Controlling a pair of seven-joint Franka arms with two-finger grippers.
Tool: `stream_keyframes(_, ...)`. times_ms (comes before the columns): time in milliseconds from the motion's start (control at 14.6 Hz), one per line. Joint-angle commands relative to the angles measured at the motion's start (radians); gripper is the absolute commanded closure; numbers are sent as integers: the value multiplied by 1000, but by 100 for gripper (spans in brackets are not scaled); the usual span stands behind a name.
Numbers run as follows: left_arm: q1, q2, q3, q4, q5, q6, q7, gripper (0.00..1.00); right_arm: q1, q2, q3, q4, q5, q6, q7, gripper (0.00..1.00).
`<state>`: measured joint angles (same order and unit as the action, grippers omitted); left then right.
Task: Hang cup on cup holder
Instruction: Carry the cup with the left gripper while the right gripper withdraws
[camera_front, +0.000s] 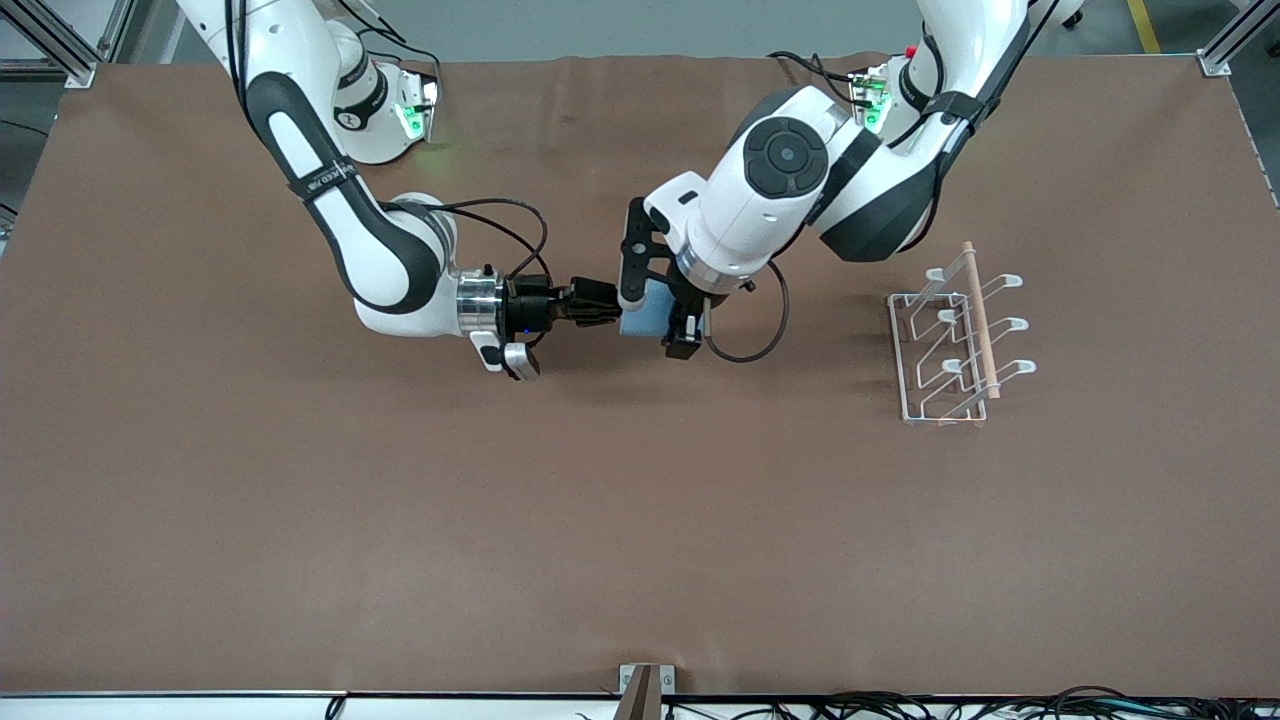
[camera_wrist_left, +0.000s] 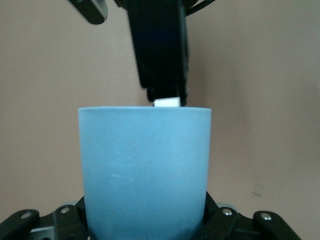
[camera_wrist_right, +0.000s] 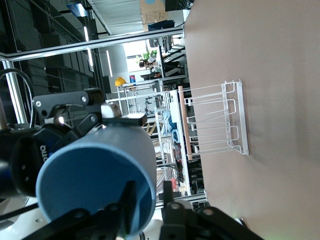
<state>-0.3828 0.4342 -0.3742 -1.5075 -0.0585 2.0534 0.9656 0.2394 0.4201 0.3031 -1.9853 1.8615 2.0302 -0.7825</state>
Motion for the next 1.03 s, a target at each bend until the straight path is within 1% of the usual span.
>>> stream_keyframes(0,7,9,0,42,22,-53,12,96,-17,-30,4,-17,5,-2,28,0)
stream_keyframes(137,9,4,4,65,54,-116,12,97,-44,-64,-1,-21,-17,-1,57,0)
stream_keyframes(206,12,0,4,73,72,-148,10,97,-67,-69,-5,-20,-90,-2,83,0)
stream_keyframes(274,10,-18,6,73,103,-198,9,97,-109,-78,-5,-6,-190,-5,147,0)
stream_keyframes(343,12,-34,6,73,153,-243,10,97,-144,-87,-4,25,-314,-11,240,0)
stream_keyframes(412,21,-51,5,73,198,-289,12,97,-176,-92,-4,63,-461,-22,349,0)
stream_keyframes(480,33,-63,4,73,216,-338,10,97,-198,-98,-5,103,-588,-50,430,0)
stream_keyframes(549,39,-75,8,76,247,-395,15,95,-210,-103,-10,144,-704,-76,501,0)
stream_keyframes(686,42,-97,3,76,380,-522,21,94,-210,-107,-80,204,-935,-125,604,0)
stream_keyframes(823,97,-130,1,72,413,-616,12,93,-213,-124,-126,223,-1146,-159,641,0)
stream_keyframes(892,110,-147,4,58,454,-668,9,92,-210,-136,-152,221,-1233,-162,641,0)
stream_keyframes(960,114,-160,4,55,523,-714,21,93,-210,-150,-177,221,-1325,-162,641,0)
